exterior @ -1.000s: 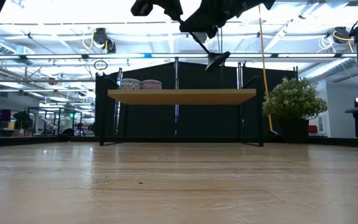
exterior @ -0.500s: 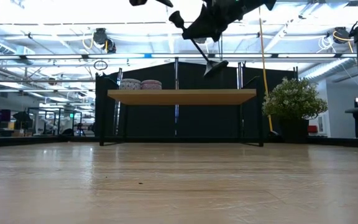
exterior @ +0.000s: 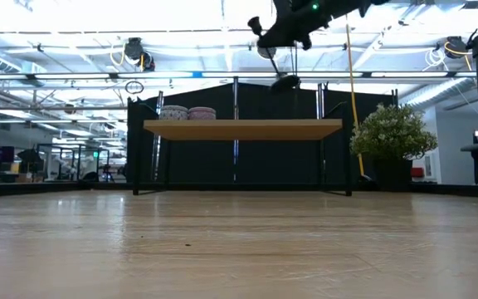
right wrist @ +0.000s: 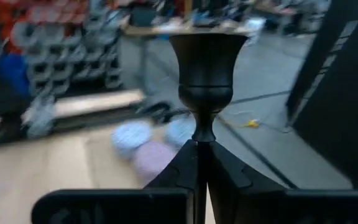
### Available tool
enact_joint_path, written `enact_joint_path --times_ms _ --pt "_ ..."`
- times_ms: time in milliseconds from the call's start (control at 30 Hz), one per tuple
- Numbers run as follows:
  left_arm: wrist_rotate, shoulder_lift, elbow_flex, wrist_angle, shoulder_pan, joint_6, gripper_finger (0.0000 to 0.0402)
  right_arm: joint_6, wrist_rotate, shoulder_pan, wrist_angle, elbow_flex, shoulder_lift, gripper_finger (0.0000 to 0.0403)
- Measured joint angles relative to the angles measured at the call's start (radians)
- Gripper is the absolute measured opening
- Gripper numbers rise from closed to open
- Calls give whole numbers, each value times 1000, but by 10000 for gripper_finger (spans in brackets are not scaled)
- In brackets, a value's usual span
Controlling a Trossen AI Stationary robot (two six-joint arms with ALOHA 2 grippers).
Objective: Pick & Place candle stick holders
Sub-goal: Put the top black candle holder on the shelf
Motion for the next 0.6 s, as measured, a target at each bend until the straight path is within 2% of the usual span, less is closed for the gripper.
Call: enact_joint_path --times_ms 100,233,367,600 --pt "-56 1 0 -64 -14 -25 257 47 -3 -59 29 -43 -30 8" --pt "-128 1 -8 -98 -35 -59 253 131 -81 -117 127 -156 -86 8" --pt "-184 2 -44 -98 -46 -71 253 134 -61 -139 279 -281 -158 8" --pt "-178 1 -167 -11 -43 -91 253 120 -22 -203 521 -422 -185 8"
